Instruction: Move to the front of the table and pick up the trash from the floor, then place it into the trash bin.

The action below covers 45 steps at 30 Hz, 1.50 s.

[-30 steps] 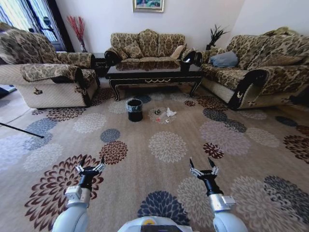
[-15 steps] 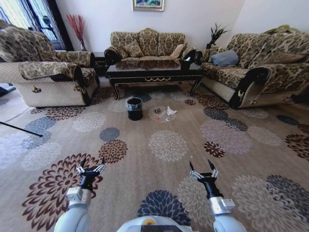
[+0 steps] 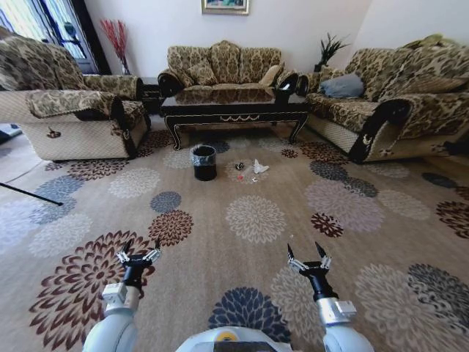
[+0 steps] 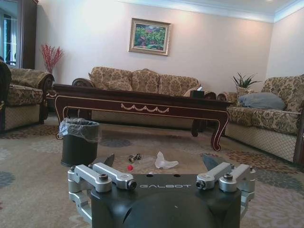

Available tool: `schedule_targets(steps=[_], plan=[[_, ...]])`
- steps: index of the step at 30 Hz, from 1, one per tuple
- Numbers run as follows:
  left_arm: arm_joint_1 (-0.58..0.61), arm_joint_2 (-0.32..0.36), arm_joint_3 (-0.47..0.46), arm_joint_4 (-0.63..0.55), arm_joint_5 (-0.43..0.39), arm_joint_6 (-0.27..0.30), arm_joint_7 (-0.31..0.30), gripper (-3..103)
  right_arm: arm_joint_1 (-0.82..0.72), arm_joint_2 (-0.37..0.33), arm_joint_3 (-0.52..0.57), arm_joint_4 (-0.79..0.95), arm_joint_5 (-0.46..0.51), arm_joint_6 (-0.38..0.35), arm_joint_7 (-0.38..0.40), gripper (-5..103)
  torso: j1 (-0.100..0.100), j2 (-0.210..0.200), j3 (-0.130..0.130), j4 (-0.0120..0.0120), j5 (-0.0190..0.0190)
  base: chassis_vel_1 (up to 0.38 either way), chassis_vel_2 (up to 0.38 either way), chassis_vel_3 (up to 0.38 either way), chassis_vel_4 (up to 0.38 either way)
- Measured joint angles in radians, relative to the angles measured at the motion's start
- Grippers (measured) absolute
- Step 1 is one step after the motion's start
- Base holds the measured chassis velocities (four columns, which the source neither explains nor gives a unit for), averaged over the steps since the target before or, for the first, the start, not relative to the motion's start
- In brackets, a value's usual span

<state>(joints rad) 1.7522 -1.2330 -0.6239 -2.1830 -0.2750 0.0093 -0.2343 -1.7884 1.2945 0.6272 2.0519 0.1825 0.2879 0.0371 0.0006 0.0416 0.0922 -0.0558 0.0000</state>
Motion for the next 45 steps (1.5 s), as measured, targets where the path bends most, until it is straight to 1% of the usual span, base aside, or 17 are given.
schedule_targets(steps=[1, 3, 5, 7, 8, 11, 16, 20, 22, 23, 25, 26, 36, 45], plan=[[0.000, 0.000, 0.000, 0.000, 0.000, 0.000, 0.000, 100, 0.000, 0.000, 0.000, 0.000, 0.000, 0.000, 0.000, 100, 0.000, 0.000, 0.000, 0.0000, 0.0000, 0.000, 0.000, 0.000, 0.000], [0.000, -0.001, 0.000, 0.002, 0.000, 0.000, -0.001, 100, -0.001, -0.002, 0.001, 0.000, 0.006, 0.000, -0.005, 100, 0.000, -0.012, -0.011, 0.0000, 0.0000, 0.000, 0.000, 0.000, 0.000], [0.000, -0.001, 0.000, 0.002, 0.000, 0.000, -0.001, 100, -0.001, -0.003, 0.001, 0.000, 0.006, 0.000, -0.006, 100, 0.000, -0.015, -0.014, 0.0000, 0.0000, 0.000, 0.000, 0.000, 0.000], [0.001, -0.002, 0.003, 0.002, 0.000, 0.000, -0.001, 100, -0.002, -0.003, 0.001, 0.001, 0.007, 0.000, -0.007, 100, 0.000, -0.027, -0.026, 0.0000, 0.0000, 0.000, 0.000, 0.000, 0.000], [0.001, -0.002, 0.003, 0.002, 0.000, 0.000, -0.001, 100, -0.002, -0.003, 0.001, 0.001, 0.007, 0.000, -0.007, 100, 0.000, -0.027, -0.026, 0.0000, 0.0000, 0.000, 0.000, 0.000, 0.000], [-0.002, -0.002, 0.006, 0.001, 0.000, 0.001, -0.002, 100, -0.001, -0.003, 0.002, 0.002, 0.007, 0.000, -0.007, 100, 0.000, -0.042, -0.041, 0.0000, 0.0000, 0.000, 0.000, 0.000, 0.000], [-0.005, -0.002, 0.008, 0.003, 0.005, 0.000, -0.009, 100, 0.000, -0.004, 0.002, 0.002, 0.007, 0.000, -0.007, 100, 0.000, -0.042, -0.051, -0.0001, 0.0000, 0.000, 0.000, 0.000, 0.000], [-0.003, -0.002, 0.008, 0.007, 0.012, -0.012, -0.019, 100, 0.000, -0.004, 0.002, 0.002, 0.007, -0.003, -0.007, 100, 0.000, -0.042, -0.051, 0.0000, -0.0001, 0.000, 0.000, 0.000, 0.000], [-0.003, -0.003, 0.009, 0.010, 0.005, -0.056, -0.034, 100, -0.001, -0.003, 0.002, 0.001, 0.003, -0.009, -0.007, 100, 0.000, -0.042, -0.051, 0.0001, 0.0000, 0.000, 0.000, 0.000, 0.000], [-0.003, -0.003, 0.009, 0.010, 0.005, -0.056, -0.034, 100, -0.001, -0.003, 0.002, 0.001, 0.003, -0.009, -0.007, 100, 0.000, -0.042, -0.051, 0.0001, 0.0000, 0.000, 0.000, 0.000, 0.000], [-0.006, -0.003, 0.009, 0.012, -0.007, -0.093, -0.042, 100, -0.001, -0.003, 0.001, -0.001, -0.001, -0.011, -0.008, 100, 0.000, -0.042, -0.051, 0.0000, 0.0000, 0.000, 0.000, 0.000, 0.000], [-0.008, -0.003, 0.009, 0.013, -0.008, -0.099, -0.043, 100, 0.000, -0.003, 0.000, -0.002, -0.003, -0.011, -0.009, 100, 0.000, -0.042, -0.050, 0.0000, 0.0000, 0.000, 0.000, 0.000, 0.000], [-0.009, -0.002, 0.008, 0.025, -0.003, -0.104, -0.041, 100, 0.002, -0.001, -0.001, -0.010, -0.008, -0.005, -0.010, 100, -0.001, -0.042, -0.047, 0.0000, 0.0000, -0.018, 0.026, 0.019, -0.022], [-0.004, -0.004, 0.003, 0.036, -0.007, -0.117, -0.038, 100, 0.002, 0.001, -0.003, -0.010, -0.010, -0.003, -0.010, 100, -0.001, -0.042, -0.044, -0.0002, -0.0002, -0.183, 0.193, 0.183, -0.196]])
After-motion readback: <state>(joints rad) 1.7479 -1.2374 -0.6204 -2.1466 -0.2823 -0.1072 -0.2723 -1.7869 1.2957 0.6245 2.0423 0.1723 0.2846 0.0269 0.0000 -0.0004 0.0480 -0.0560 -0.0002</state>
